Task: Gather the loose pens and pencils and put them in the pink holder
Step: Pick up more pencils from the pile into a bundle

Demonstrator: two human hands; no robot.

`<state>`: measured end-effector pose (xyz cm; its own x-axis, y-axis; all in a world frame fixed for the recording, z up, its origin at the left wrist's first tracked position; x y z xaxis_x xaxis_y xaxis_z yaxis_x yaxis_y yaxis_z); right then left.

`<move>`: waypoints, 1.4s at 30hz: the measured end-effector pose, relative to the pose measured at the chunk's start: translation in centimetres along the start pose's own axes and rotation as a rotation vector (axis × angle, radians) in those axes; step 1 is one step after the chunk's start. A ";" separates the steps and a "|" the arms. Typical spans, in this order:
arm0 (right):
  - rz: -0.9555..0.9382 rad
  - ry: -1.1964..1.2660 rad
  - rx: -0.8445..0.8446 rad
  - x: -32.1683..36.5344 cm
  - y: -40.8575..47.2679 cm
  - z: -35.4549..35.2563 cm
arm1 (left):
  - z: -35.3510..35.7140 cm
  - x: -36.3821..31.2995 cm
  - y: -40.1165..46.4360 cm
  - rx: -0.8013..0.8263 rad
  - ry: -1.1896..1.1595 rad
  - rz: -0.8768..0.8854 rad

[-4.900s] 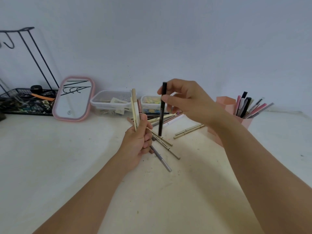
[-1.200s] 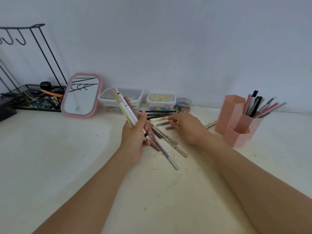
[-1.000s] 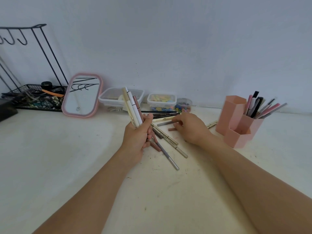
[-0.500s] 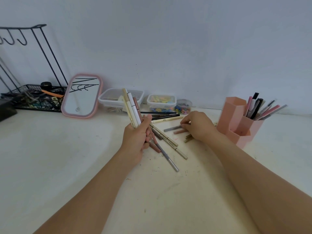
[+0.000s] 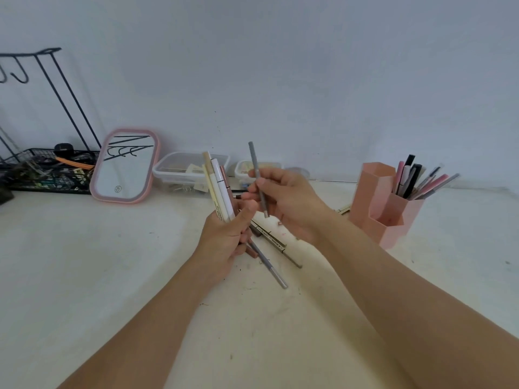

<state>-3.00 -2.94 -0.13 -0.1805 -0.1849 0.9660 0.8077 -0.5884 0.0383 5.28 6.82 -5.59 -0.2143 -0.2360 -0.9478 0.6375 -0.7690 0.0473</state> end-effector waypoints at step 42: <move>-0.106 -1.473 0.072 -1.6 2.0 -6.2 | -2.0 -0.5 0.6 -0.195 0.022 -0.042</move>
<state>-4.54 -8.69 -3.22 0.4450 0.8287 0.3396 0.8608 -0.5004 0.0931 7.24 7.67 -5.69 -0.2289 -0.1915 -0.9544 0.7602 -0.6475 -0.0524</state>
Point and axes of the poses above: each hand's wrist, its own y-axis towards the middle knuckle, its own z-axis out of the palm, x = y × z, the point moved 6 cm from there along y, towards the middle knuckle, and after that the axes turned 1 degree about -x, right-handed, at the moved point
